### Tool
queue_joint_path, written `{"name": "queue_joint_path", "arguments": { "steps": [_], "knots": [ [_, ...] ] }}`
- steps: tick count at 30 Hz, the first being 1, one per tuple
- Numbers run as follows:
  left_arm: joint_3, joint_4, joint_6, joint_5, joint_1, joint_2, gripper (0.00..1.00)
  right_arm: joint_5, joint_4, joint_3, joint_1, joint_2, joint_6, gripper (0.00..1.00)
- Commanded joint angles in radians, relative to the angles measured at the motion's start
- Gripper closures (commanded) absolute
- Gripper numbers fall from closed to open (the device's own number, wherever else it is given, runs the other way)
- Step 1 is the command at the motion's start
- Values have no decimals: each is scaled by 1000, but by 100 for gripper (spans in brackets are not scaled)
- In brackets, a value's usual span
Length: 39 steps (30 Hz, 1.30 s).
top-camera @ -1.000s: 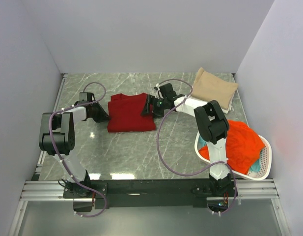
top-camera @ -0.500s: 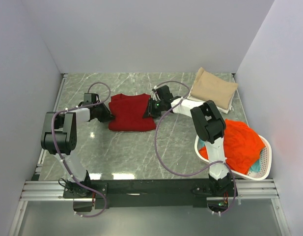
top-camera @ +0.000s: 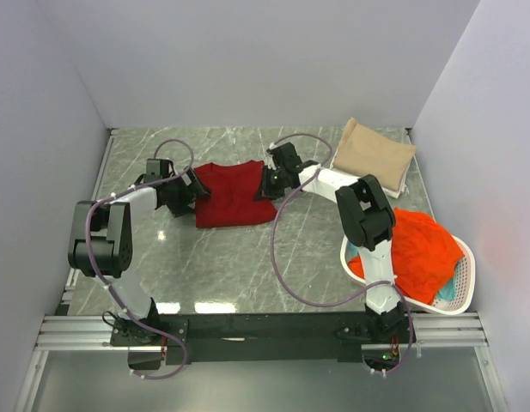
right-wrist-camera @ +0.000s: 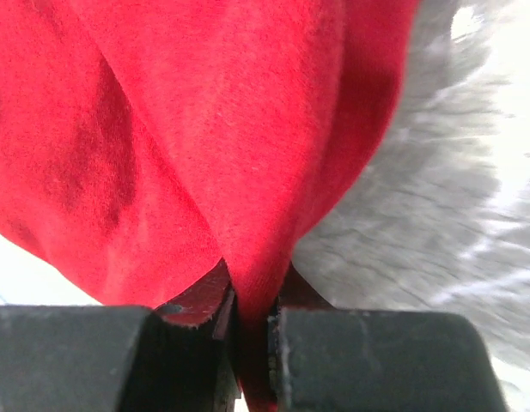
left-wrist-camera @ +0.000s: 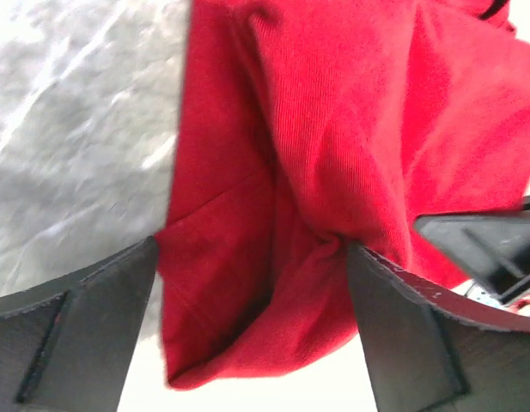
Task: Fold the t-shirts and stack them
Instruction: Neatly place the folded tshirt to the corner
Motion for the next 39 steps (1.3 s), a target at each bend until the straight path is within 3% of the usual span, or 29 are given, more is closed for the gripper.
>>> {"name": "queue_joint_path", "arguments": {
  "steps": [1,9,17,24,39],
  "knots": [
    [19,-94,33,-44,1,-55,1,92,-113,96,-34,-81,-81,100],
    [19,-149,48,-73,5,-150,1,255,-374,283,-77,-45,-249,100],
    [-50,-155,54,-80,24,-206,0,391,-497,397,-143,-8,-319,100],
    [-120,-119,41,-69,31,-219,0,545,-622,590,-190,53,-382,100],
    [-182,-85,10,-67,34,-223,0,688,-681,812,-304,73,-420,100]
  ]
}}
